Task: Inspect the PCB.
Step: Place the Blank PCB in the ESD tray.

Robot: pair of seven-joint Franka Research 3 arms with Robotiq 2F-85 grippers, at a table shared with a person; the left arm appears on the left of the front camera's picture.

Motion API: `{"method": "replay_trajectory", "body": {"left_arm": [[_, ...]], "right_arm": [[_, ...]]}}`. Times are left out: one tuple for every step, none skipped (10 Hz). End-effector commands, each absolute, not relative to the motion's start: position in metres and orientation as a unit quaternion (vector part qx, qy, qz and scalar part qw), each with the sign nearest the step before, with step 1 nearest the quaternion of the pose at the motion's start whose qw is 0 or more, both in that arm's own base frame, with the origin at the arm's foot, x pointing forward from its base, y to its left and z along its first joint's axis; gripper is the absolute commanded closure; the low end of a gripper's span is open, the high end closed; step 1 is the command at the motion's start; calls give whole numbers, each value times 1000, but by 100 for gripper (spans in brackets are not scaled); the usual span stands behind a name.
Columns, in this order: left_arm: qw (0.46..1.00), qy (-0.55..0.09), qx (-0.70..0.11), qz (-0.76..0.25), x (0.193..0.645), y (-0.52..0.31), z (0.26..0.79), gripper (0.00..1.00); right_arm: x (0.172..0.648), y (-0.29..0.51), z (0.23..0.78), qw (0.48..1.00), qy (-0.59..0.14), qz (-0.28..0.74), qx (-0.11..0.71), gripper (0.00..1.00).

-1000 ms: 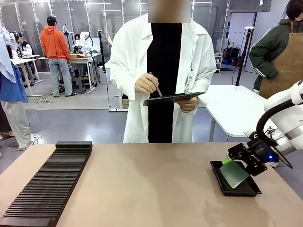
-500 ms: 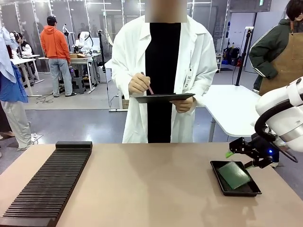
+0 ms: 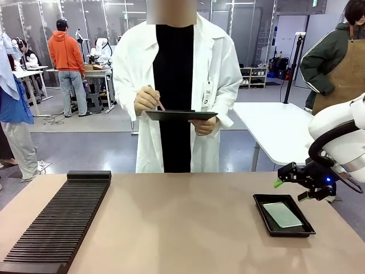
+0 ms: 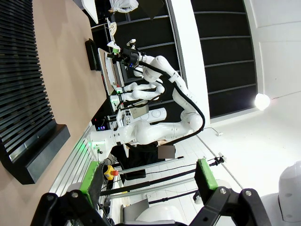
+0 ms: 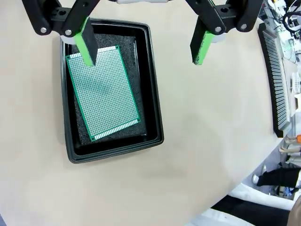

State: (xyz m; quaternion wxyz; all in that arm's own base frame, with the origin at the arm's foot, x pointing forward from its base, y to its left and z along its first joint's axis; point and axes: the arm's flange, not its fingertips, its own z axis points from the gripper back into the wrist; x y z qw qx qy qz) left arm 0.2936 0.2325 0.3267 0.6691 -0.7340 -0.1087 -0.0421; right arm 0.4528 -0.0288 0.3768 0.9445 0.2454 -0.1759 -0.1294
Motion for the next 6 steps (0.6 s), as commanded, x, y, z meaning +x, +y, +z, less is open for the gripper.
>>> {"method": "replay_trajectory", "body": {"left_arm": [[673, -105, -731, -38, 295, 236, 331, 0], [673, -105, -731, -38, 295, 236, 331, 0], [673, -105, -731, -38, 295, 236, 331, 0], [673, -105, -731, -38, 295, 236, 331, 0], [673, -105, -731, -38, 295, 236, 331, 0], [673, -105, -731, -38, 295, 236, 331, 0]], "right_arm": [[455, -32, 377, 945, -178, -129, 243, 0], [455, -32, 377, 945, -178, -129, 243, 0], [455, -32, 377, 945, -178, -129, 243, 0], [455, -32, 377, 945, -178, -129, 243, 0], [455, -32, 377, 945, -178, -129, 243, 0], [455, -32, 377, 945, -178, -129, 243, 0]]}}
